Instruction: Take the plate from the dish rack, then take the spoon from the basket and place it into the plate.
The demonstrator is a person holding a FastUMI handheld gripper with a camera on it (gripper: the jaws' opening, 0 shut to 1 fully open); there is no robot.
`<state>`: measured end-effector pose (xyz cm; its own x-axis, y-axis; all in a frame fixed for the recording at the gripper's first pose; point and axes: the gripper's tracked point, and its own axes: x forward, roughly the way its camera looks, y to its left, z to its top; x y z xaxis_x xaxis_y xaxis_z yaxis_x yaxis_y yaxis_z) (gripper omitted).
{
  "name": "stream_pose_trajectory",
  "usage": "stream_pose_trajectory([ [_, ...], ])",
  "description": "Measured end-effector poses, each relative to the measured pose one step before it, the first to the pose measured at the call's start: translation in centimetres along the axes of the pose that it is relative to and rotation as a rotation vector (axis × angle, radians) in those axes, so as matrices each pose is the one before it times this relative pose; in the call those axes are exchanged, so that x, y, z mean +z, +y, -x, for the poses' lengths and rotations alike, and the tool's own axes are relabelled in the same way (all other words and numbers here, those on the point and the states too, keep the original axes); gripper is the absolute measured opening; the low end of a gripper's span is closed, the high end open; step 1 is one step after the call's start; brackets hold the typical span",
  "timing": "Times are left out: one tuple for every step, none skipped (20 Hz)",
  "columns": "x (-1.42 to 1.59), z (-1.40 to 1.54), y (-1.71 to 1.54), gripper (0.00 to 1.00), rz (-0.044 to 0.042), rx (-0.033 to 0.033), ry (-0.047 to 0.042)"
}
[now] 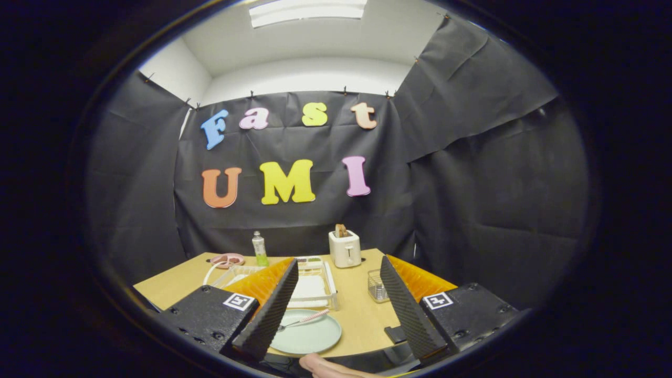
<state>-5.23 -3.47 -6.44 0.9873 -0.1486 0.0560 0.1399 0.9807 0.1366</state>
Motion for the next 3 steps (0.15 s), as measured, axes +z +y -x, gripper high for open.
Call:
stream_pose_trajectory([
  [0.040,0.019,0.035,1.00,0.00166,0.00139,0.00232],
  [-0.127,0.020,0.031,1.00,0.00178,0.00045,0.00123],
  [-0.029,-0.014,0.022,1.00,0.00200,-0.00073,0.00083],
])
